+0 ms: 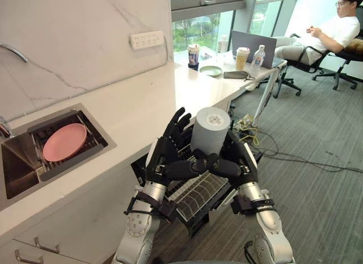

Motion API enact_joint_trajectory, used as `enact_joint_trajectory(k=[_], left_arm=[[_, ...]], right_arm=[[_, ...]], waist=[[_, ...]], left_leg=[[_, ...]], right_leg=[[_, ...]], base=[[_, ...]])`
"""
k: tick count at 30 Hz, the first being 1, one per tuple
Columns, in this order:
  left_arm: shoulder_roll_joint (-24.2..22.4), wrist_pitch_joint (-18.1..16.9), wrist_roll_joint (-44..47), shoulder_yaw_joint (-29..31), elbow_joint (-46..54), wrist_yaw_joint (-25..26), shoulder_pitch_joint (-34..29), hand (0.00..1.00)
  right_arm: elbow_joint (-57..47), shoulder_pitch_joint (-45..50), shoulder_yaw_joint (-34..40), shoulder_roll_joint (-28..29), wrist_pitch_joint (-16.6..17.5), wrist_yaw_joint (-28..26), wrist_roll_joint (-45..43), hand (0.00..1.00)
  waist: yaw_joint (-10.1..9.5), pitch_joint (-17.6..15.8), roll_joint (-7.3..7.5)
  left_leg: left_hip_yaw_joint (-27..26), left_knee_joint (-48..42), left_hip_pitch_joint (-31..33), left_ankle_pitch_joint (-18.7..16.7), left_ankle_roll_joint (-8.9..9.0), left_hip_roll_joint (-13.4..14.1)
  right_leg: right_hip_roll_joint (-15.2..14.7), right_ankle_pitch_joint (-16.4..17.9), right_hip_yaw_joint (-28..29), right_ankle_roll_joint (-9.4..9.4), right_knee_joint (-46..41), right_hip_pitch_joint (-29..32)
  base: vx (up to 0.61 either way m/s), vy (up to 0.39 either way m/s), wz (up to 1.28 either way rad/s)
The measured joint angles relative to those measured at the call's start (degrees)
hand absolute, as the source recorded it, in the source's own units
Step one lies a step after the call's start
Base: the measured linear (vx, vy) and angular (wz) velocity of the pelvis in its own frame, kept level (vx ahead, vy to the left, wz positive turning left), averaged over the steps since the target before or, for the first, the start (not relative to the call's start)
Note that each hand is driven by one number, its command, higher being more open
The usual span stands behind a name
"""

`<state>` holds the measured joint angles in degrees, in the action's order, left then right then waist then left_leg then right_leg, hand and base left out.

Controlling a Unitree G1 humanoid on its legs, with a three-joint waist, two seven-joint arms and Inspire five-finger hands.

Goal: Walk over to the sink, pick up the cup, carry it to the dishwasher, place the cup inside the dishwasher, then close the dishwasher door

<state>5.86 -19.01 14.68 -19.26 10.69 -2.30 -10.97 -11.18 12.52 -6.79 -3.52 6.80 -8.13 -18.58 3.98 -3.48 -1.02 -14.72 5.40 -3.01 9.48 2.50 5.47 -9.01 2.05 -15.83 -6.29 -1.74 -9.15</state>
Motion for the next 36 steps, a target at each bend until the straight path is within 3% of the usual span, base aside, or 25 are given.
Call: enact_joint_trajectory(k=[5, 6, 18, 28, 31, 34, 36], left_arm=[[-0.3, -0.1, -0.1, 1.1, 0.0, 1.8, 0.0, 0.00], [-0.2, -0.3, -0.1, 1.4, 0.0, 1.9, 0.0, 1.00], [-0.6, -0.3, 2.3, 2.8, 0.0, 2.3, -0.2, 1.00], [-2.5, -0.7, 5.5, 11.3, 0.4, 3.2, -5.1, 1.00], [-2.7, 0.0, 9.4, 12.1, 0.5, -0.7, -8.1, 1.00], [-2.4, 2.8, 12.6, 10.3, 0.5, -8.9, -10.9, 1.00], [-1.4, 5.3, 13.9, 5.7, 0.5, -16.0, -12.5, 1.00]], right_arm=[[0.0, 0.0, -0.3, 0.0, 0.3, -0.2, -1.0, 0.00], [0.0, 0.0, -0.3, 0.0, 0.3, -0.2, -1.4, 0.00], [0.0, 1.6, 0.0, 0.1, 1.3, 1.2, -1.5, 0.00], [0.1, 4.4, 7.2, 1.7, 2.7, 2.2, -1.5, 0.00], [0.1, 5.8, 9.9, 1.9, 2.8, 2.4, -1.4, 0.00], [0.1, 6.7, 11.8, 1.8, 2.8, 2.5, -1.5, 0.00], [0.1, 7.1, 13.1, 1.8, 2.8, 2.5, -1.5, 0.00]], waist=[[0.04, 0.0, -0.25], [-0.04, 0.0, -0.34], [-0.08, -0.1, -0.42], [-0.12, -0.1, -0.43], [-0.39, -0.1, -0.44], [-0.60, -0.4, -0.39], [-0.68, -0.6, -0.36]], left_leg=[[0.0, 0.0, 0.0, 0.0, 0.00, 0.0], [0.1, 0.0, 0.0, 0.0, 0.00, 0.0], [0.3, 0.0, 0.1, 0.0, 0.00, -0.1], [1.5, 0.0, 0.4, 0.0, 0.01, -0.3], [1.8, 0.0, 0.7, 0.0, 0.03, -0.3], [2.5, 0.0, 1.2, 0.0, 0.04, -0.4], [3.0, 0.0, 1.9, 0.0, 0.05, -0.6]], right_leg=[[0.0, 0.0, 0.0, 0.02, 0.0, 0.0], [0.0, 0.0, -0.1, 0.02, 0.0, -0.1], [0.0, 0.1, -0.4, -0.01, 0.0, -0.1], [-0.1, 0.4, -1.7, -0.01, 0.2, -0.7], [-0.1, 0.6, -2.0, -0.06, 0.3, -0.7], [-0.1, 0.7, -2.6, -0.20, 0.5, -0.7], [-0.2, 0.8, -3.1, -0.35, 0.7, -0.5]], base=[[0.00, 0.000, 0.00], [0.00, 0.000, 0.00], [0.00, 0.000, 0.00], [0.01, -0.002, 0.06], [0.02, -0.007, 0.07], [0.02, -0.007, 0.11], [0.01, -0.006, 0.11]])
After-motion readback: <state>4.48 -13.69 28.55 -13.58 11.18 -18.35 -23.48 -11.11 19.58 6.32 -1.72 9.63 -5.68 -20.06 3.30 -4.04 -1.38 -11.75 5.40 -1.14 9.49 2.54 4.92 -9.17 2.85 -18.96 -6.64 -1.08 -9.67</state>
